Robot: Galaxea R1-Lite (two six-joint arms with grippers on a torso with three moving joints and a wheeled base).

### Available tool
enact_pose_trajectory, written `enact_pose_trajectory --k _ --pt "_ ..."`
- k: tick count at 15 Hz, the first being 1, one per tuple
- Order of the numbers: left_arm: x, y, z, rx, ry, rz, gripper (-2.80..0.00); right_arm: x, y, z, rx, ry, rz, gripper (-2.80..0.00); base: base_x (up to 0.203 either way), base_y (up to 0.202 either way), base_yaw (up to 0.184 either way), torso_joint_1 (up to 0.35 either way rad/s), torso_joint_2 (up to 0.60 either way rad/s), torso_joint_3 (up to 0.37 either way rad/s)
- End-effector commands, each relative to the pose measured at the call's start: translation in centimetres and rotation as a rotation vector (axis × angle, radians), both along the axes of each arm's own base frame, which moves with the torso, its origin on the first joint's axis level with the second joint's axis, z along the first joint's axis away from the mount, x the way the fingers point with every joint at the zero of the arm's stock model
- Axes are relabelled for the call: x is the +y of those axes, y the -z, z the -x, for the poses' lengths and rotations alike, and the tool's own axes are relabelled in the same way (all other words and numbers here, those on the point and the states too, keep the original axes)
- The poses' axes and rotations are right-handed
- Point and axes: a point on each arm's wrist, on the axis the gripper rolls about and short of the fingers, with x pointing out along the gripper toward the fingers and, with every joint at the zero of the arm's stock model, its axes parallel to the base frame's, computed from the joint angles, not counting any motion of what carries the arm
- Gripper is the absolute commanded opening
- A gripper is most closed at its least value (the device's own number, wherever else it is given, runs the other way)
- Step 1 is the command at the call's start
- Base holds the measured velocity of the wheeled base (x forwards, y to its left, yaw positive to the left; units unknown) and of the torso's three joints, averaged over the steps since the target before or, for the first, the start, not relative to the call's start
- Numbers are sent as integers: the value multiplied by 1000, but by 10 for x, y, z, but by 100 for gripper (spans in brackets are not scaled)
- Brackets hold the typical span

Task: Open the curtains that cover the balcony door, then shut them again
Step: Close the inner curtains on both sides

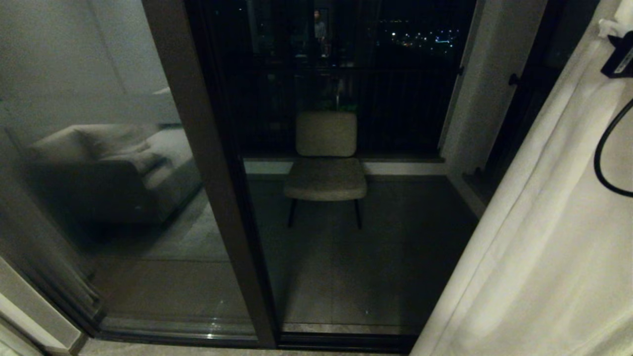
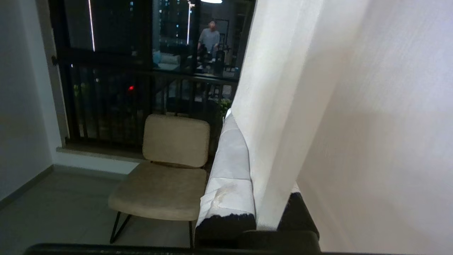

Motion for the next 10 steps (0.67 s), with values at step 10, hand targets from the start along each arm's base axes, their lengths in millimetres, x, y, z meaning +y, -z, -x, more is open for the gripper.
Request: enact_pose_trajectory --k 10 --pt "0 0 0 -1 0 1 -280 1 1 -18 1 -9 3 -280 0 193 -1 5 2 4"
